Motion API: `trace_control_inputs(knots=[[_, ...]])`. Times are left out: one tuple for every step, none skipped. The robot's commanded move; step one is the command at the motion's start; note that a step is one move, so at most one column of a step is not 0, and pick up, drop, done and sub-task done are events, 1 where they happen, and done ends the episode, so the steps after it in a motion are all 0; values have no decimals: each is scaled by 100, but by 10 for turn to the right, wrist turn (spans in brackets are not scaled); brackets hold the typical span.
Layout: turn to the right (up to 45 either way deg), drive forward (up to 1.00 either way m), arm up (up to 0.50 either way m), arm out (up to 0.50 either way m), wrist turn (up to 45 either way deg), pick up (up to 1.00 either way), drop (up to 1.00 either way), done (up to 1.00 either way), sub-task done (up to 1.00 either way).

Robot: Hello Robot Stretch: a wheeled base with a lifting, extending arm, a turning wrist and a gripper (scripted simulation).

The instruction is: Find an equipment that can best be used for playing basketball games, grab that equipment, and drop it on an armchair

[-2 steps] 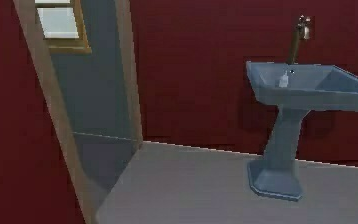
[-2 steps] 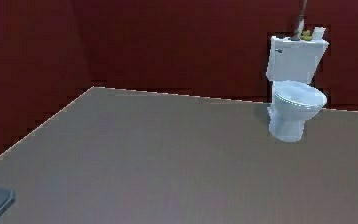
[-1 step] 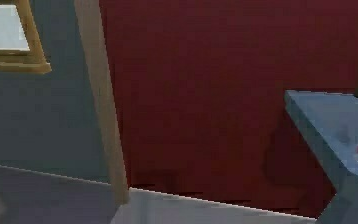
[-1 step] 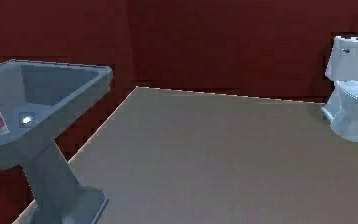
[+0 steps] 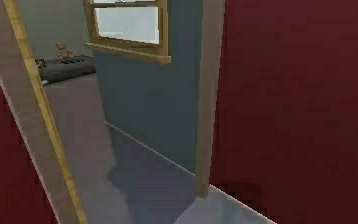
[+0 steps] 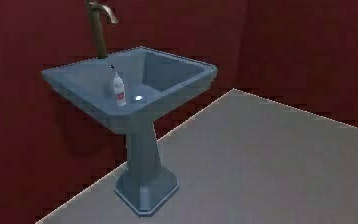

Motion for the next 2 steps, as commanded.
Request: trace_control_inputs(knots=[[0,75,0,0,0,0,0,0,0],[-420,0,0,0,0,0,0,0,0]])
